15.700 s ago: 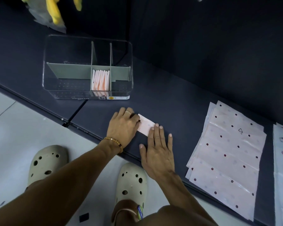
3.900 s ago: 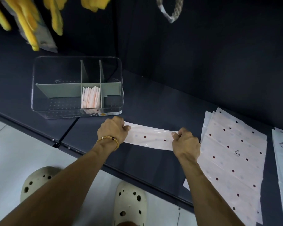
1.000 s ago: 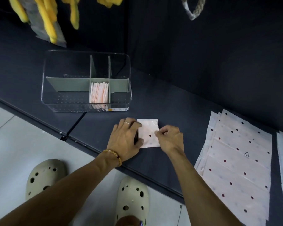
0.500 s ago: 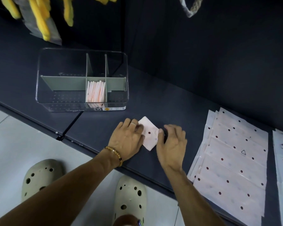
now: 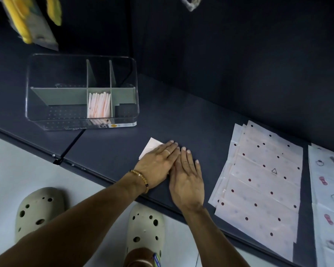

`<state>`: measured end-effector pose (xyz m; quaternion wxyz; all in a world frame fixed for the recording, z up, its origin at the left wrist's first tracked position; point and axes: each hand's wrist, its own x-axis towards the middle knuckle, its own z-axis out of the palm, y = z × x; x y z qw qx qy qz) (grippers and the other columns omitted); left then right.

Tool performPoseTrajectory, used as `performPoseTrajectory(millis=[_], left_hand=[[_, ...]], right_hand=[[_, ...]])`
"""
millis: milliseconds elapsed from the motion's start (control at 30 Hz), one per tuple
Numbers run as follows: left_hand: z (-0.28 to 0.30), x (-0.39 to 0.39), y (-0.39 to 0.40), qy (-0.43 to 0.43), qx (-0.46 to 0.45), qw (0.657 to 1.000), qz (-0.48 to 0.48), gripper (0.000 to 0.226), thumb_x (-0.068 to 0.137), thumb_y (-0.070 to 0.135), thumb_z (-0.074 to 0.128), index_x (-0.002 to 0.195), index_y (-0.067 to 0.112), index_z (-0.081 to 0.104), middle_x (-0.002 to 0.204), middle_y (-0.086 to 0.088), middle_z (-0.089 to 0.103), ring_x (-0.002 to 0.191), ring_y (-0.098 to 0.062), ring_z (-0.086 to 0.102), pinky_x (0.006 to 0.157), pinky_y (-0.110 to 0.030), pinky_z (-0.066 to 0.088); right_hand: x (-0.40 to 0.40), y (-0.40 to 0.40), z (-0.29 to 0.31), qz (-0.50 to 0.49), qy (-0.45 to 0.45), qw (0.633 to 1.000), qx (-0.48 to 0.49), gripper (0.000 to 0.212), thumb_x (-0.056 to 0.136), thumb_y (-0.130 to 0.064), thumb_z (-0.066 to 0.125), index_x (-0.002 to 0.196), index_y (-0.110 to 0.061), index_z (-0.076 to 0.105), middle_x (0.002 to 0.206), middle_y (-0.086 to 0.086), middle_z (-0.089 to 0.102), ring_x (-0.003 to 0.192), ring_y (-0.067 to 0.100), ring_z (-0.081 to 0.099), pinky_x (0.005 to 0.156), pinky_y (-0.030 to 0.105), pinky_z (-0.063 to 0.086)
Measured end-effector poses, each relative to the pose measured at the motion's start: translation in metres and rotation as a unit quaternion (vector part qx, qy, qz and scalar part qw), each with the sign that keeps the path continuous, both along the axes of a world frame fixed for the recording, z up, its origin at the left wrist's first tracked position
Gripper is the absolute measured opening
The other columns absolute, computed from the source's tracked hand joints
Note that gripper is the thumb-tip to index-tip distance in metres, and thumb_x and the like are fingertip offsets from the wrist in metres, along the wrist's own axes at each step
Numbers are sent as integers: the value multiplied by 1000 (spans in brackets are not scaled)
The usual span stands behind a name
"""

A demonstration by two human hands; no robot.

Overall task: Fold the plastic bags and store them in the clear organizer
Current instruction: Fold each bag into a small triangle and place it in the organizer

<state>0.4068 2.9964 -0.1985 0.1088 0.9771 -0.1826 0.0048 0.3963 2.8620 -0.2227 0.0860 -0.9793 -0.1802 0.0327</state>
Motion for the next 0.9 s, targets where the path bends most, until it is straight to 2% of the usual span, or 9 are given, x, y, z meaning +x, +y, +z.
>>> performPoseTrajectory(millis=[67, 133, 233, 400, 533, 667, 733, 800, 900], left_hand=[[-6, 2, 4, 17, -23, 1000, 4, 52, 96, 10, 39, 146, 3, 26, 155, -12, 22, 145, -24, 15, 117, -27, -3], [-10, 3, 16, 24, 0, 1000, -15, 52, 100, 15, 35, 149, 9, 19, 158, -6, 12, 147, -17, 6, 113, -21, -14], [-11, 7, 37, 42, 14, 999, -31, 52, 102, 21, 31, 150, 16, 13, 159, 2, 6, 146, -11, 0, 108, -15, -20], [-14, 4, 70, 59, 32, 998, 5, 52, 103, 30, 20, 151, 20, 3, 159, 8, -1, 145, -5, -5, 116, -22, -10], [-9, 0, 90, 70, 31, 996, 37, 56, 101, 32, 27, 152, 21, 5, 159, 9, 3, 145, -6, -5, 118, -25, -6], [2, 7, 64, 50, -28, 996, 62, 64, 90, 20, 45, 149, 16, 21, 156, 0, 23, 145, -15, 13, 118, -29, 9], [5, 17, 46, 26, 15, 998, 60, 48, 93, 25, 45, 140, 19, 39, 144, -2, 39, 132, -20, 33, 108, -34, 25], [10, 27, 35, 6, 55, 995, 80, 34, 94, 31, 48, 126, 21, 50, 131, -2, 48, 119, -22, 42, 96, -35, 30], [15, 31, 33, 70, 15, 991, 113, 21, 93, 27, 52, 111, 20, 58, 120, -4, 54, 112, -23, 48, 93, -35, 34]], right_hand=[[0, 0, 1, -9, -12, 1000, 6, 51, 103, -27, 32, 151, -11, 26, 159, 5, 21, 147, 16, 14, 119, 36, 7], [-2, 2, 4, -20, -30, 999, 16, 47, 101, -24, 40, 145, -7, 39, 154, 9, 33, 144, 20, 27, 118, 41, 18], [-2, 3, 5, -29, -55, 998, 29, 45, 98, -23, 43, 138, -3, 48, 148, 11, 43, 139, 22, 38, 113, 44, 28], [-2, 1, 3, -22, -33, 999, 17, 47, 101, -25, 41, 144, -6, 39, 154, 7, 33, 144, 19, 27, 117, 39, 16], [0, -1, 1, -11, -14, 1000, 3, 51, 103, -31, 26, 150, -11, 23, 159, 1, 17, 148, 13, 9, 118, 33, 0], [2, -1, 3, -11, 0, 1000, 11, 51, 104, -31, 25, 151, -13, 23, 160, 0, 14, 148, 11, 6, 118, 30, -4], [4, -3, 6, -4, 17, 1000, 16, 50, 104, -30, 26, 151, -13, 24, 160, -1, 14, 148, 11, 5, 118, 29, -6], [7, -6, 10, 8, 40, 999, 15, 50, 105, -30, 24, 152, -15, 21, 161, -3, 11, 148, 9, 2, 117, 26, -8], [9, -5, 21, -10, 82, 993, 87, 51, 103, -29, 35, 151, -16, 25, 160, -2, 19, 148, 10, 10, 120, 28, 1]])
